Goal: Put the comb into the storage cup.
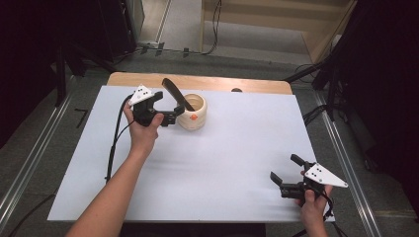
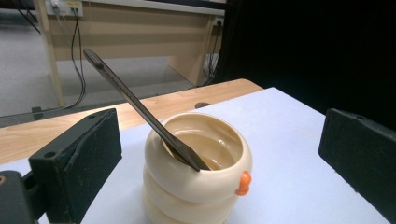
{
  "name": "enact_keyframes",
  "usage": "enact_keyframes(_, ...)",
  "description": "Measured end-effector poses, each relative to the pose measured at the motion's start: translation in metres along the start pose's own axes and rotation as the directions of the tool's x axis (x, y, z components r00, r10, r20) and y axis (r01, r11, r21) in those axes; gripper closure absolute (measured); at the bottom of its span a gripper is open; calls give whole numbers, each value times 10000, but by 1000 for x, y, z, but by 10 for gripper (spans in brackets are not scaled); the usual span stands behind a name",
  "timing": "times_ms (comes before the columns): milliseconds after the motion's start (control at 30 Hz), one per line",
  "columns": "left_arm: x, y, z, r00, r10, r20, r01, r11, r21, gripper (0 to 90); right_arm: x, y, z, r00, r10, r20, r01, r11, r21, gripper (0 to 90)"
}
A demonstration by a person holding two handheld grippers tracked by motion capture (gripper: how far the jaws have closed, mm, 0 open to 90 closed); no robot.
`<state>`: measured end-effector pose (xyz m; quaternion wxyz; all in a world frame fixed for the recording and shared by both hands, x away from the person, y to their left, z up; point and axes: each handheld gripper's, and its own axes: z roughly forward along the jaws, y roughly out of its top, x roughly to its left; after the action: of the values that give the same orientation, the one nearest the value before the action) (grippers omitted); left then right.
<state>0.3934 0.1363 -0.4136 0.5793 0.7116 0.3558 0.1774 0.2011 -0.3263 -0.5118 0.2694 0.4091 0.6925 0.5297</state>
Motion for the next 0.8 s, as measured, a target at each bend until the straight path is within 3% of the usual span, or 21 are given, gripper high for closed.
enact_keyframes(367, -7, -7, -23, 9994, 337, -44, -338, 9993, -160, 0, 0, 0, 1, 10000, 3, -1, -3, 10000, 29, 0)
enact_keyframes(800, -13, -21, -59, 9987, 461, -216, -469, 9981, -392, 0, 0, 0, 1, 10000, 24, 18, -24, 10000, 7, 0)
